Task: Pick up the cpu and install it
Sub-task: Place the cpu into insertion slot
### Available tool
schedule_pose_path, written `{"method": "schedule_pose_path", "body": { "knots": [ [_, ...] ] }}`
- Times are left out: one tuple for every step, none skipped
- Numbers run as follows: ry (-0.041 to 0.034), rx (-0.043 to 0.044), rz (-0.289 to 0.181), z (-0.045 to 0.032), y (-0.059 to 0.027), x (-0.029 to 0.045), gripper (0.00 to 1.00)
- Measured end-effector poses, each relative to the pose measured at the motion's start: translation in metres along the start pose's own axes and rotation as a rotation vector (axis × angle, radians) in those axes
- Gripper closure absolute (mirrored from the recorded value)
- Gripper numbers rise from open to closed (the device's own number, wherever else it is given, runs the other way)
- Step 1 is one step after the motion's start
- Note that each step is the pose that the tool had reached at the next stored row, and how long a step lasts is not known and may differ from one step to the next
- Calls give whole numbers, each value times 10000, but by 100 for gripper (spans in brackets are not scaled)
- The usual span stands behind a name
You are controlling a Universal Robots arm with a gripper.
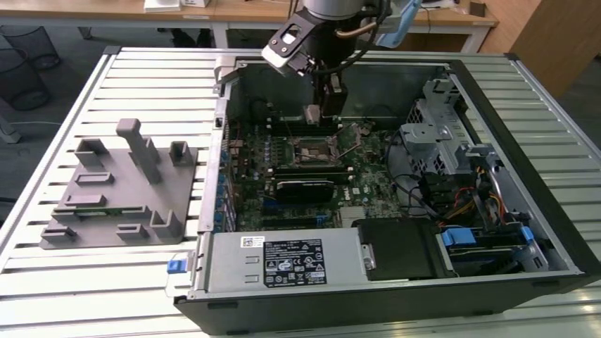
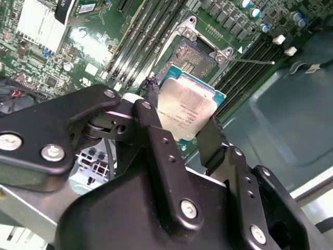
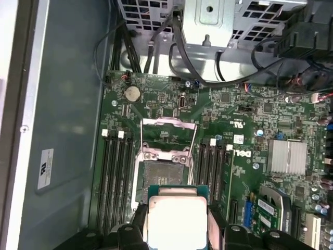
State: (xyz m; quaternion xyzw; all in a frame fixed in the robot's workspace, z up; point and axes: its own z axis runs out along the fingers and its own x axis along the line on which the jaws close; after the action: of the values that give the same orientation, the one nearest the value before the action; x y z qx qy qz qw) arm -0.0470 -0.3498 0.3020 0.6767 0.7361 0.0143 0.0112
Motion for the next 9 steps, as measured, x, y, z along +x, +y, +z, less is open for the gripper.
{"method": "schedule_pose_path", "body": {
  "knots": [
    [0, 0, 6, 18, -1, 1, 46],
    [0, 0, 10, 35, -1, 3, 46],
    [1, 0, 11, 48, -2, 4, 46],
    [1, -1, 12, 53, -2, 4, 46],
    [-1, 1, 12, 53, -2, 4, 46],
    [-3, 2, 11, 53, -2, 4, 46],
    [-3, 2, 11, 54, -2, 4, 46],
    [-1, 0, 12, 56, -2, 4, 46],
    [1, -1, 12, 59, -2, 4, 46]
  ]
}}
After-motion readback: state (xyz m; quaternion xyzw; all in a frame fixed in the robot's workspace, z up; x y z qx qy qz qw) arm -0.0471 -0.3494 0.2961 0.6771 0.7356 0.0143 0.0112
